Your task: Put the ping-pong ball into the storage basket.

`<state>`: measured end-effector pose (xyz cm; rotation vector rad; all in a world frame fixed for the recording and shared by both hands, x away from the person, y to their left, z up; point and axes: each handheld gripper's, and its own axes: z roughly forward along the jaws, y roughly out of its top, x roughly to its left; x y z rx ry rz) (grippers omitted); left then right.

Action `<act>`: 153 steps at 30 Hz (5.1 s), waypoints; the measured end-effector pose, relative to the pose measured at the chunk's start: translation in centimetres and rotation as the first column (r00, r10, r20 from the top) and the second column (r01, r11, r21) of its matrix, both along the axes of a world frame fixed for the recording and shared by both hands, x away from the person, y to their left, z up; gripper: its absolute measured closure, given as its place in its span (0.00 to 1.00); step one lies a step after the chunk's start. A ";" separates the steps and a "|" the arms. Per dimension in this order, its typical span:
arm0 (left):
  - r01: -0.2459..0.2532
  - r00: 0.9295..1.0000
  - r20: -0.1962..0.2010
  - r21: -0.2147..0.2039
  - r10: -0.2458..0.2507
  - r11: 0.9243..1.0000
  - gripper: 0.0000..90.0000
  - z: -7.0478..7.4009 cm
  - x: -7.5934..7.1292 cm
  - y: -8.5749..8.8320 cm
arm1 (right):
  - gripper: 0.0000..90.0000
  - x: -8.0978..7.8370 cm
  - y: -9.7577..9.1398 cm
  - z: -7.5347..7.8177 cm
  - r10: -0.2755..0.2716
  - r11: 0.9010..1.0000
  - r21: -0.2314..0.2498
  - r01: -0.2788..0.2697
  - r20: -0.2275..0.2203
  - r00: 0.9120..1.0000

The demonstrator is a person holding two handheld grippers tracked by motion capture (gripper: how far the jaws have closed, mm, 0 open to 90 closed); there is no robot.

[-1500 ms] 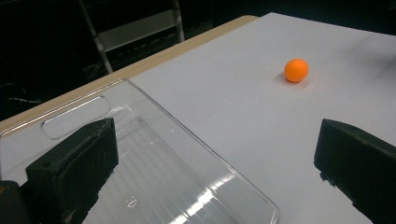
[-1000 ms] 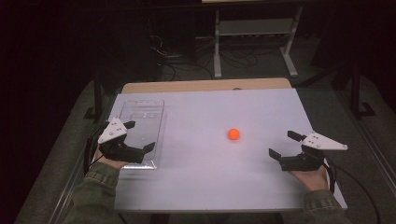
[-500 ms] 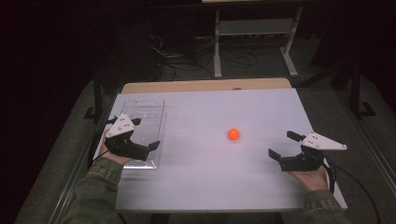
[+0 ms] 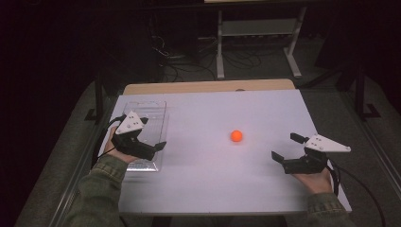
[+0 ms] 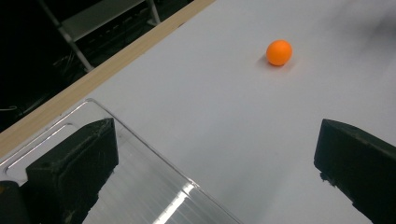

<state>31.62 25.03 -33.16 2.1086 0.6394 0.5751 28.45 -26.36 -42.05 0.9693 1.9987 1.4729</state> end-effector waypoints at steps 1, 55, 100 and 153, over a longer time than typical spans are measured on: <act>0.002 1.000 0.000 -0.002 -0.002 1.000 0.00 0.0 0.0 -0.1 | 0.00 0.0 0.0 0.0 0.000 1.000 0.000 0.000 0.000 1.000; 0.146 0.988 -0.068 0.147 -0.137 0.978 0.00 0.4 3.2 -6.5 | 0.00 0.0 0.4 -0.1 0.025 0.999 -0.026 -0.025 -0.006 1.000; 0.239 0.969 -0.113 0.217 -0.219 0.947 0.00 1.5 5.9 -11.0 | 0.00 0.0 0.8 -0.3 0.045 0.998 -0.036 -0.046 -0.015 0.999; 0.361 0.931 -0.167 0.300 -0.324 0.883 0.00 0.2 8.7 -18.4 | 0.00 -0.2 1.0 -0.2 0.058 0.998 -0.037 -0.059 -0.020 0.998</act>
